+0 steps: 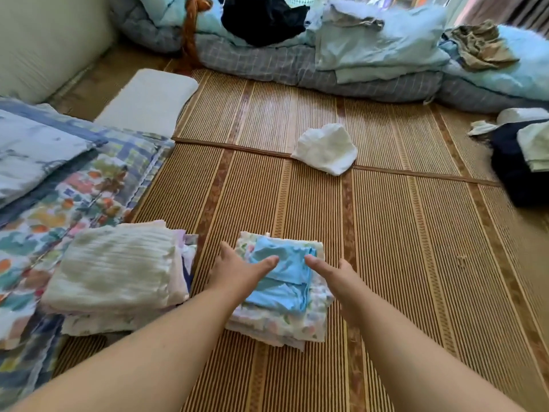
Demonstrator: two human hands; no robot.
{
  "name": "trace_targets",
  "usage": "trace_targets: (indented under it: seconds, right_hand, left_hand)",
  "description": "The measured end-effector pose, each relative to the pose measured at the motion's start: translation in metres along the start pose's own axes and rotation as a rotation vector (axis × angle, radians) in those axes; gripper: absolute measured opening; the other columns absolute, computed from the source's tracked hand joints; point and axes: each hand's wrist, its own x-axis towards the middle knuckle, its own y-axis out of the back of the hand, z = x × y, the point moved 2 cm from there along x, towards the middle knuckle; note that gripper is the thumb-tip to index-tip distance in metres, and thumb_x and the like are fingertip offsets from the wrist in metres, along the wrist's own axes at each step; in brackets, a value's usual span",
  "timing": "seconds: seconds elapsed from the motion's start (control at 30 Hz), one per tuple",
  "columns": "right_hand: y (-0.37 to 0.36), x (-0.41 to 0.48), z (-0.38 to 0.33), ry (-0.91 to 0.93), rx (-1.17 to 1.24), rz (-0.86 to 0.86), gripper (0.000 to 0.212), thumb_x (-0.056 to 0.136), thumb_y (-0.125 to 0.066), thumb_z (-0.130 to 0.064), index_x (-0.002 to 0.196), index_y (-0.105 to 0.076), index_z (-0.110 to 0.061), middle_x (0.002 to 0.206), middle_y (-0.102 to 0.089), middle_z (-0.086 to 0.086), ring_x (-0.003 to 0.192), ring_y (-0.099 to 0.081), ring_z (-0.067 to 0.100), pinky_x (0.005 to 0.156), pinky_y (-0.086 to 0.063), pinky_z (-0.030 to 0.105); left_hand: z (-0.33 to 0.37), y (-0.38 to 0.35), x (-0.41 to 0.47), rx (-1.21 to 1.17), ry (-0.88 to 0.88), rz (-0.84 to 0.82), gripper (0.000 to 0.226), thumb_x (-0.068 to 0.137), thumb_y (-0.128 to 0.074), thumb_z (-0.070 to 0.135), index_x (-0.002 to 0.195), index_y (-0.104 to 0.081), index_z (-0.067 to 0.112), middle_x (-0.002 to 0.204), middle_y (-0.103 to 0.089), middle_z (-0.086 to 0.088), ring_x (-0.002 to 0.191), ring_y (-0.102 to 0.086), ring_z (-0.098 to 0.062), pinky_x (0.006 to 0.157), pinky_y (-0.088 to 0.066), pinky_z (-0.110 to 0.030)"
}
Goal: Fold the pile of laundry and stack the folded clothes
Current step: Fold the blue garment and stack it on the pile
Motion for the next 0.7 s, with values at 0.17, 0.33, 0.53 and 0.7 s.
trace_targets:
  seconds: [0.17,0.33,0.53,0.7]
  right_hand:
    - [-0.012,0.076,0.025,-0.025,0.065,-0.101,0.119,0.059,-0.088,-0.037,0.148,-0.01,-0.026,0.129,-0.049,0.016,0.101,-0.063,0.036,0.078,-0.058,0.05]
    - [-0.026,0.115,0.05,0.087,0.167,-0.232,0.07,0.063,-0.087,-0.025,0.124,-0.056,-0.009,0.112,-0.07,0.016,0.095,-0.071,0.034,0.088,-0.055,0.052]
    - [-0.024,0.116,0.054,0.036,0.205,-0.219,0.043,0.072,-0.082,-0.024,0.107,-0.066,-0.006,0.093,-0.075,0.013,0.08,-0.073,0.03,0.066,-0.058,0.035]
    - [-0.027,0.114,0.052,0.051,0.215,-0.227,0.044,0.071,-0.083,-0.023,0.105,-0.065,-0.002,0.093,-0.075,0.014,0.079,-0.073,0.029,0.063,-0.058,0.033]
  left_hand:
    - [-0.028,-0.03,0.074,-0.276,0.207,-0.268,0.145,0.028,-0.088,0.068,0.148,-0.023,0.017,0.133,-0.055,-0.016,0.111,-0.062,-0.033,0.095,-0.051,-0.047]
    - [-0.042,-0.039,0.089,-0.315,0.167,-0.499,0.068,0.063,-0.078,0.056,0.112,-0.066,0.011,0.099,-0.075,-0.009,0.088,-0.072,-0.024,0.082,-0.055,-0.034]
    - [-0.05,-0.044,0.099,-0.103,0.127,-0.353,0.093,0.033,-0.07,0.081,0.101,-0.068,0.018,0.098,-0.071,-0.004,0.091,-0.067,-0.023,0.087,-0.05,-0.035]
    - [-0.059,-0.041,0.101,-0.252,0.151,-0.492,0.102,0.036,-0.078,0.079,0.116,-0.066,0.017,0.105,-0.073,-0.008,0.097,-0.07,-0.029,0.098,-0.05,-0.044]
